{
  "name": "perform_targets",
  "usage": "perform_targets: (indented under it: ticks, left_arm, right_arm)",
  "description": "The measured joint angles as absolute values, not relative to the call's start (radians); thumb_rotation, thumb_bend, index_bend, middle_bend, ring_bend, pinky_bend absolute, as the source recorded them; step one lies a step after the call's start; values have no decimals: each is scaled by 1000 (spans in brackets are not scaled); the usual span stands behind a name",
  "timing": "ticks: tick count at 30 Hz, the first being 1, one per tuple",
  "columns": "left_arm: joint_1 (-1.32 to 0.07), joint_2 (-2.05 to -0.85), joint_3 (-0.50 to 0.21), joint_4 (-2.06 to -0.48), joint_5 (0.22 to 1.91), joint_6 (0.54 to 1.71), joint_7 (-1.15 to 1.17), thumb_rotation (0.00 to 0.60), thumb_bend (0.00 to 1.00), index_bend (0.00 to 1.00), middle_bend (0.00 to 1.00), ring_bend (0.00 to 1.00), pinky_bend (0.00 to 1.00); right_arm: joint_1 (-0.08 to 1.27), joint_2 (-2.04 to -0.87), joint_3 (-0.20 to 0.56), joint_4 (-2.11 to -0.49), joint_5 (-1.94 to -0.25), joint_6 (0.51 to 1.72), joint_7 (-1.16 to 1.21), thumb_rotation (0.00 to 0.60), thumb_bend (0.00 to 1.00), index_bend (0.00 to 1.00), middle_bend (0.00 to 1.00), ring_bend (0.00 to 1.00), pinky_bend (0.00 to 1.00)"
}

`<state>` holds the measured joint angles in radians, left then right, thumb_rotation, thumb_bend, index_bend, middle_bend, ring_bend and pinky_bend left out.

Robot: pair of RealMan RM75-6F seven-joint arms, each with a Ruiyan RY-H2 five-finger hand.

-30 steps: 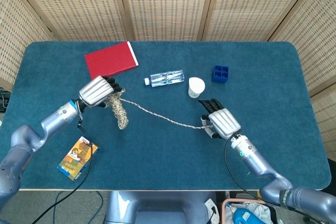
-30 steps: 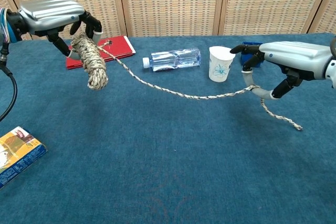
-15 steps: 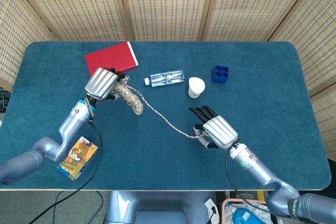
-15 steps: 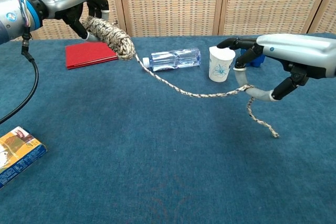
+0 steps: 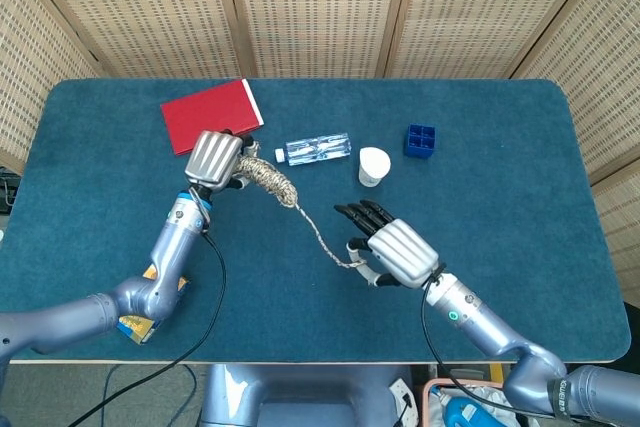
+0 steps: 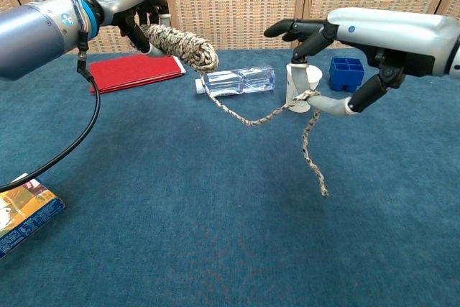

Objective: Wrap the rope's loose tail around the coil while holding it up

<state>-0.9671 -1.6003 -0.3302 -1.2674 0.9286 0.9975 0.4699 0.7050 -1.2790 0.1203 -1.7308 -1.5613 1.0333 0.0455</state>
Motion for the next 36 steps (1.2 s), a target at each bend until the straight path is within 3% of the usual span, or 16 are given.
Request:
perform_targets:
  ticks: [14,27,36]
  left_arm:
    - [-1049,-1682,-355,-1171,922,965,490,600,503,837,646,474,614]
    - [-1101,-1762,-366,-1096,909,956,514,600,503,837,646,475,627]
    - [-1118,-1808,-340,-1073,936,959,540,600,503,837,648,478,627]
  right_arm:
    - [800,-1218,258,-1857,-1402,945,28,600,476,684,2,0,0]
    - [961,-1170,427,-1920,-1046,841,-33,600,476,687,8,0,0]
    - [1090,-1180,505,-1849,-819,845,-101,600,477,688,18,0,0]
